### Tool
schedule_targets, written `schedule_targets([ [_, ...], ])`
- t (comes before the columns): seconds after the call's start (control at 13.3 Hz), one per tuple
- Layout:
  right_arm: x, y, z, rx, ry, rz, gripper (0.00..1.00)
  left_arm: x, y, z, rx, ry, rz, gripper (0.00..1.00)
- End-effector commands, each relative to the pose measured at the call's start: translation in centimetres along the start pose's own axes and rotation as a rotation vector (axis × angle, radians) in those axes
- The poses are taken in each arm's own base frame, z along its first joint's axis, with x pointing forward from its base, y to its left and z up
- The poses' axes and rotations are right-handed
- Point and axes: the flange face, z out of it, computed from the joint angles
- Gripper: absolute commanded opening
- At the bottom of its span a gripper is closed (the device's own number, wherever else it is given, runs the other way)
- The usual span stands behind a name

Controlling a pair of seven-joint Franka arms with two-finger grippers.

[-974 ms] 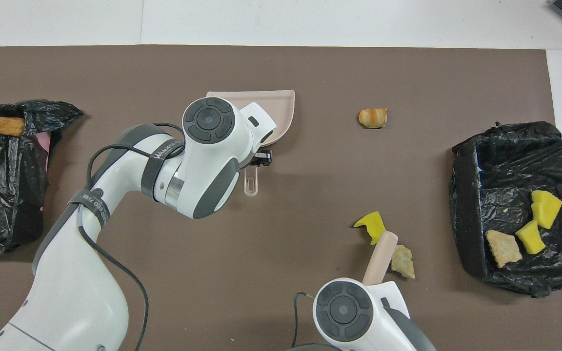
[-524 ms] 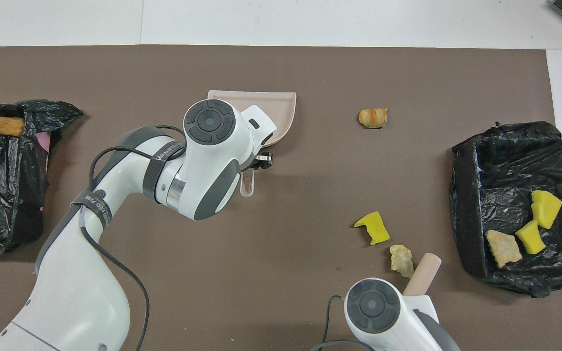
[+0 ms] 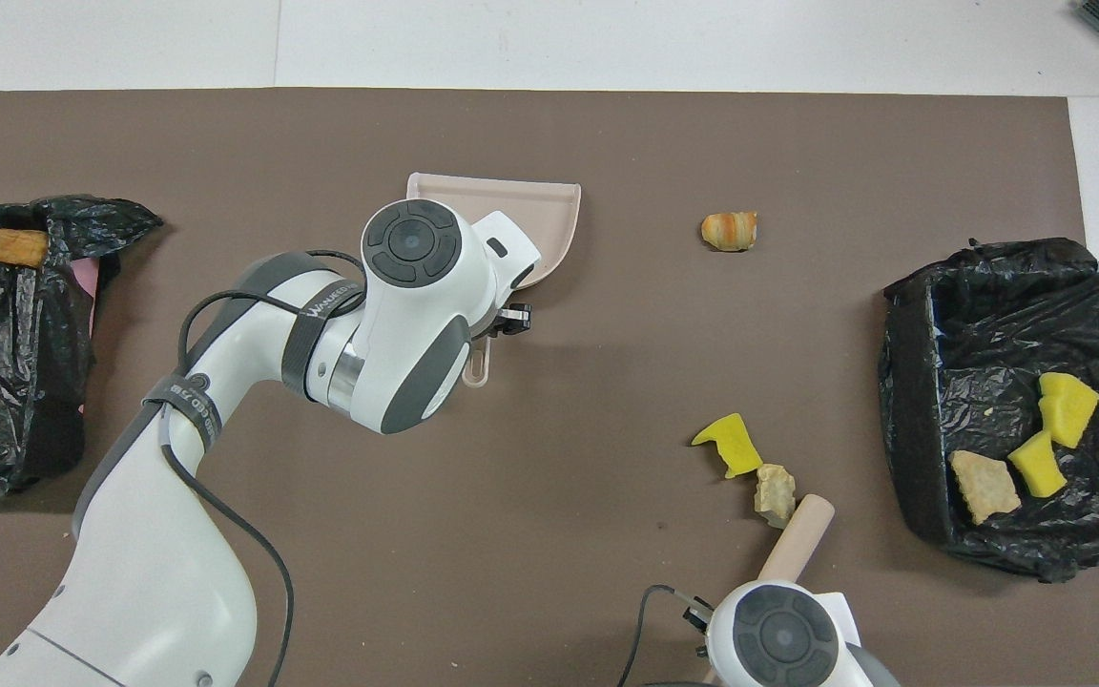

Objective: Sweep and dump trash in bin
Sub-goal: 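Slide the dustpan toward the pieces while the right gripper sweeps them toward it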

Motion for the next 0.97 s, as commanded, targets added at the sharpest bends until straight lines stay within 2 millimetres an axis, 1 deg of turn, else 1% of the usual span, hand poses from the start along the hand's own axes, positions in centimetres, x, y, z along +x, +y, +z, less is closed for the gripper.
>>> schedule_targets([
  [0.0,2.0,-1.9,-0.5,0.095,-0.022,-0.066,0.00,0.0,-1.2,-1.8,0.012,-0.006,0.001,0.00],
  [0.07,3.1,-3.1,-1.3,0.130,-0.019,-0.090,0.00,0.0,-1.7,-2.9,0.015,-0.002,0.029,0.00],
  [0.22,5.9,-6.1,-2.9,0.166,-0.037,-0.127,0.00,0.0,-4.0,-5.3,0.024,-0.017,0.097,0.00],
  [0.37,7.1,-9.7,-3.5,0.183,-0.057,-0.149,0.00,0.0,-6.9,-7.6,0.028,-0.036,0.195,0.00],
  [0.45,7.5,-11.3,-3.3,0.195,-0.062,-0.159,0.00,-0.1,-8.9,-8.9,0.031,-0.059,0.274,0.00],
  [0.52,7.2,-13.6,-3.1,0.205,-0.063,-0.212,0.00,-0.2,-10.6,-9.9,0.030,-0.079,0.347,0.00],
  [0.6,6.1,-15.6,-3.7,0.220,-0.055,-0.270,0.00,-0.5,-12.3,-11.0,0.028,-0.096,0.391,0.00],
  [0.67,5.1,-17.0,-5.1,0.233,-0.049,-0.302,0.00,-1.0,-14.0,-12.2,0.024,-0.117,0.472,0.00],
  [0.75,4.9,-17.9,-6.1,0.238,-0.049,-0.320,0.00,-1.4,-15.5,-13.2,0.015,-0.133,0.578,0.00],
  [0.82,4.2,-18.7,-7.2,0.235,-0.042,-0.361,0.00,-1.7,-16.8,-13.4,0.005,-0.164,0.639,0.00],
  [0.9,3.9,-19.2,-9.0,0.233,-0.038,-0.404,0.00,-2.2,-17.2,-13.2,-0.004,-0.191,0.708,0.00],
])
